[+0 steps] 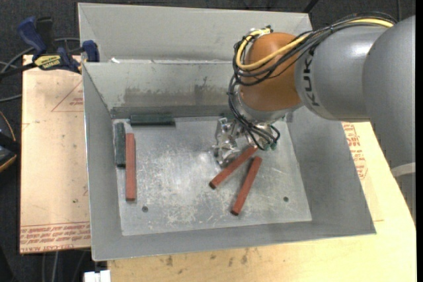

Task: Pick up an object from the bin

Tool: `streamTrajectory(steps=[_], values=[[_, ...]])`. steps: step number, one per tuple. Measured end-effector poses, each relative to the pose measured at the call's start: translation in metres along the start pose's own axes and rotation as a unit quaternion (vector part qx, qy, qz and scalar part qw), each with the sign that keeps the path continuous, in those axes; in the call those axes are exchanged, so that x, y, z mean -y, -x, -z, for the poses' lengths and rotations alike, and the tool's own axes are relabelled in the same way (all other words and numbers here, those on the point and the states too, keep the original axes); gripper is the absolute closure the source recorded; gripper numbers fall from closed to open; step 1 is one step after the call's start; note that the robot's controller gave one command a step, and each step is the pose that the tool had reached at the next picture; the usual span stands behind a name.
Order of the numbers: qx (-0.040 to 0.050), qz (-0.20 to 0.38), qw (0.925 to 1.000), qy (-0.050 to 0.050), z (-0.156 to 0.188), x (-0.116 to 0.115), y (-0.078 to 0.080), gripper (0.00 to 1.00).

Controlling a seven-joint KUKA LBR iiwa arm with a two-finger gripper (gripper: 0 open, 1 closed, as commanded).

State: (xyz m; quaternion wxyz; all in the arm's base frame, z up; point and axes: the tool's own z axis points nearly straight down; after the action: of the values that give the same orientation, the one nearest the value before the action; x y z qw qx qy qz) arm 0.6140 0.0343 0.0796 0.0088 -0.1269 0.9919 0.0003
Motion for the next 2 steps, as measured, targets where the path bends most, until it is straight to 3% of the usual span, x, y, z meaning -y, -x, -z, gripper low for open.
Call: streamTrajectory(steps=[1,2], values=[[-0.0013,0.000,1.0000,0.000,-0.0025,-0.0004,-0.0015,0.00],[-0.0012,0.000,1.0000,0.000,-0.0025,-0.0003,-0.0015,0.00]])
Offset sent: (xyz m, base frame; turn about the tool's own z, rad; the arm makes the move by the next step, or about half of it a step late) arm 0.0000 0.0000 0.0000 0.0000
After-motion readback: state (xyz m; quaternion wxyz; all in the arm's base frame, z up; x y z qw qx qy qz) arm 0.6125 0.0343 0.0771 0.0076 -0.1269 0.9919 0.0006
